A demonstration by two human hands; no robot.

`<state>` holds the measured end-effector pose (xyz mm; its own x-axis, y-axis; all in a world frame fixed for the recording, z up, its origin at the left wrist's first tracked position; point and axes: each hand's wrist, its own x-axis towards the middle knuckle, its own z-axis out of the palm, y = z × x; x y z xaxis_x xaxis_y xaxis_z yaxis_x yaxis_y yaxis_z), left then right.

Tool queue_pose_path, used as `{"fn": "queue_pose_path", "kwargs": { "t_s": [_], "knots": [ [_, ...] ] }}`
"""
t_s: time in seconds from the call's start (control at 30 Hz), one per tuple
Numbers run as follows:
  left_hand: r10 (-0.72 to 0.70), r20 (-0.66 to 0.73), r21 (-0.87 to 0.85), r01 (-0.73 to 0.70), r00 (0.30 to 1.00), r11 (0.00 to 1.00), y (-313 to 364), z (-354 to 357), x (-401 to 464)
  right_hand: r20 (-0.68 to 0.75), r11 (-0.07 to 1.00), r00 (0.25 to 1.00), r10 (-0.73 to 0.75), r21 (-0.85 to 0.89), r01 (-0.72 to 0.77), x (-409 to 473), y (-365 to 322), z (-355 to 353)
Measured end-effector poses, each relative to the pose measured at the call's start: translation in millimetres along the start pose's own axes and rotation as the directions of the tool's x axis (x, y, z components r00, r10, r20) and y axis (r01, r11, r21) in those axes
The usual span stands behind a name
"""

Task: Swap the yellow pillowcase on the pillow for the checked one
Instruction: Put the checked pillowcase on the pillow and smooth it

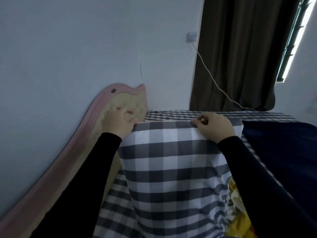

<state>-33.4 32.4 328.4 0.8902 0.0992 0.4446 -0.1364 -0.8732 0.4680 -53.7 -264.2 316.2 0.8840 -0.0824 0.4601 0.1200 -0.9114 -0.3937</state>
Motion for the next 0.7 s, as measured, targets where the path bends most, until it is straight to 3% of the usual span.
{"fn": "queue_pose_path", "kwargs": {
  "t_s": [0.03,0.07,0.1,0.17,0.23,0.3,0.47,0.6,0.7],
  "knots": [
    [0.125,-0.136,0.017,-0.124,0.983,0.992,11.6,-0.6,-8.3,-0.045,0.998,0.998,-0.036,0.057,0.038,-1.2,1.6,1.0],
    [0.229,-0.187,-0.019,-0.236,0.955,0.971,25.9,-1.0,-19.3,-0.072,0.987,0.995,-0.073,0.139,0.082,-4.2,2.6,0.1],
    [0.311,-0.15,-0.055,-0.322,0.939,0.945,40.2,0.1,-30.7,-0.108,0.971,0.988,-0.114,0.2,0.133,-7.8,4.3,-1.1],
    [0.367,0.075,0.037,-0.37,0.927,0.928,59.1,15.2,-46.1,-0.23,0.965,0.955,-0.19,0.135,0.224,-13.6,14.1,-2.4],
    [0.294,0.188,0.158,-0.324,0.937,0.933,54.8,28.1,-44.2,-0.295,0.981,0.938,-0.182,0.012,0.194,-18.9,32.3,-1.1],
    [0.218,0.181,0.096,-0.238,0.959,0.967,45.0,32.1,-36.3,-0.247,0.993,0.964,-0.102,0.033,0.114,-24.2,54.1,2.6],
    [0.236,0.117,0.104,-0.248,0.965,0.963,52.8,43.0,-43.4,-0.151,0.931,0.986,-0.065,0.347,0.115,-22.5,83.5,8.5],
    [0.209,0.092,0.233,-0.225,0.974,0.946,71.8,45.0,-43.7,-0.235,0.875,0.972,-0.002,0.47,0.116,-8.6,78.5,-2.1],
    [0.158,0.157,0.201,-0.188,0.975,0.961,79.1,43.9,-40.4,-0.306,0.855,0.951,0.041,0.504,0.125,-4.7,79.1,-2.4]
  ]
}}
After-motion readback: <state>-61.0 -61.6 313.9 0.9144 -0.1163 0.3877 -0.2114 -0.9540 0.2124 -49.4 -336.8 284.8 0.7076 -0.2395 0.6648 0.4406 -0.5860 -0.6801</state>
